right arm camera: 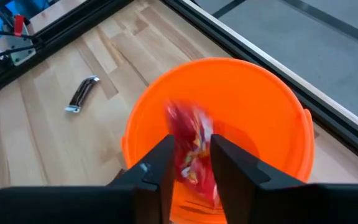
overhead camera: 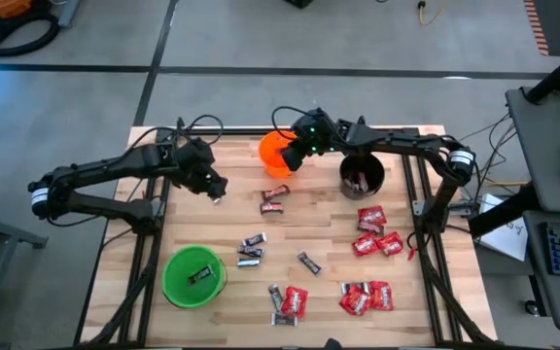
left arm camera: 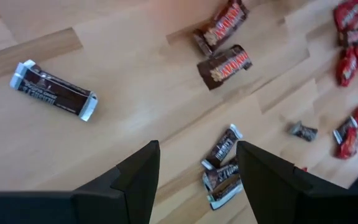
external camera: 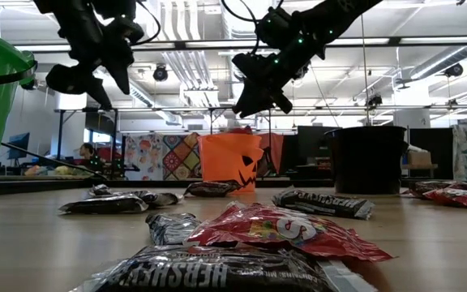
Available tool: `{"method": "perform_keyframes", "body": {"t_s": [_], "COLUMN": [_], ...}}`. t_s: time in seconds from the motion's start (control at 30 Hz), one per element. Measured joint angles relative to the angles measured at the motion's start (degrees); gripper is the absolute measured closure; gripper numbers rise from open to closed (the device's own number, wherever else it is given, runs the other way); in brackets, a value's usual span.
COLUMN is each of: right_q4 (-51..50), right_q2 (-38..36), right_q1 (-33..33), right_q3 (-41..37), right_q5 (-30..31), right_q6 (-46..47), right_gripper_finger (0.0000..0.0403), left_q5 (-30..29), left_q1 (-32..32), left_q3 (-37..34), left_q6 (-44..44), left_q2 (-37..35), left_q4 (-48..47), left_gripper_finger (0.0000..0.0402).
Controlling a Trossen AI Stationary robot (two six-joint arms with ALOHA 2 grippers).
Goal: Sort candy
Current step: Put the red candy into the orange bucket, then put the black chocolate into the green bucket
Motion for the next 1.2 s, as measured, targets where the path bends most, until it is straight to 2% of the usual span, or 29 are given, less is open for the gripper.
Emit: {"method": "perform_keyframes", "body": {"t_s": [0.2, 0.47, 0.83, 1.2], "right_q4": [-0.43, -3.6, -10.93, -13.38], "right_q2": [-0.02, -3.92, -10.63, -12.79], "right_q1": [-0.01, -0.01, 0.02, 0.02], "right_q3": [0.0, 0.0, 0.0, 0.0], "right_q5": [-0.01, -0.48, -0.48, -0.48], "right_q6": [0.61, 1.07, -2.18, -3.41], "right_gripper_finger": [0.0258, 0.0222, 0.0215, 0.0213], "left_q5": [-0.24, -6.35, -13.84, -14.73], "left_q1": [-0.02, 0.46, 2.91, 6.99], "left_q3": [0.0, 0.0, -0.04, -0.26], "left_q6": [-1.45, -7.54, -7.98, -3.58], "left_q2": [2.67, 9.26, 19.6, 27.5], "left_q4": [0.02, 0.05, 0.14, 0.83], "left_gripper_finger": [0.0206, 0.0204, 0.0152, 0.015]}}
